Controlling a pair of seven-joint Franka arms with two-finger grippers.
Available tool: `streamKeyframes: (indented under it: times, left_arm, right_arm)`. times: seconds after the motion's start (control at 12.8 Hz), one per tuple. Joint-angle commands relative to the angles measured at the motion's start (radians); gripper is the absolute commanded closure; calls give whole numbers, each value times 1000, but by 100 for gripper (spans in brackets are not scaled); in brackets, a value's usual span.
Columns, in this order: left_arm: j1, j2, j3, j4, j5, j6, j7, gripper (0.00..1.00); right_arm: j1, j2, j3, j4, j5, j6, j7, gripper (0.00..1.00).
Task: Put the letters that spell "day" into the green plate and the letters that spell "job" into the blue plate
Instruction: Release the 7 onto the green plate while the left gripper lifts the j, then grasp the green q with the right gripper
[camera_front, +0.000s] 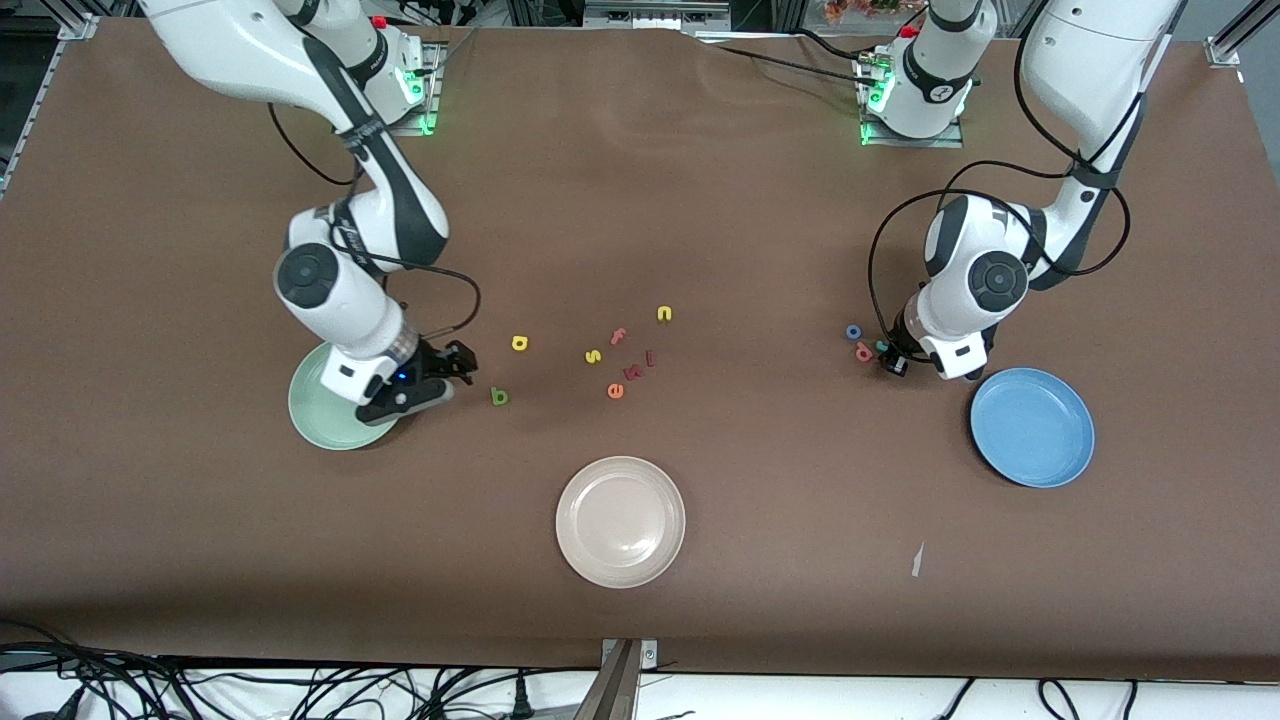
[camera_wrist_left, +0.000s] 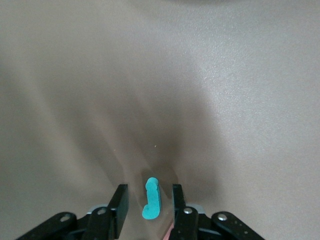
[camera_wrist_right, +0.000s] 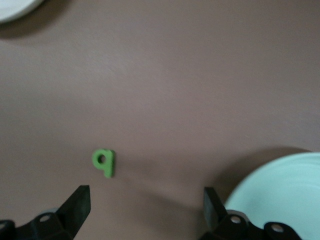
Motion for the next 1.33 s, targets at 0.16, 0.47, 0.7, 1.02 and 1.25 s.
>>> streamKeyframes:
  times: [0.16, 0.47, 0.7, 1.02, 1.25]
  left_arm:
    - [9, -23, -10, -24, -24, 11, -4, 67]
    - [9, -14, -10, -21, -24, 13, -6, 67]
    - [7, -6, -10, -16, -24, 18, -7, 71]
    - [5, -6, -10, -16, -24, 22, -12, 79]
    - [4, -6, -10, -16, -24, 22, -12, 85]
  right_arm:
    - [61, 113, -32, 121, 12, -1, 38, 0]
    - [136, 159, -69, 115, 12, 73, 41, 1]
    - [149, 175, -69, 108, 13, 85, 43, 7]
    - [149, 190, -70, 85, 10, 123, 43, 22]
    - [147, 166, -69, 62, 10, 116, 40, 31]
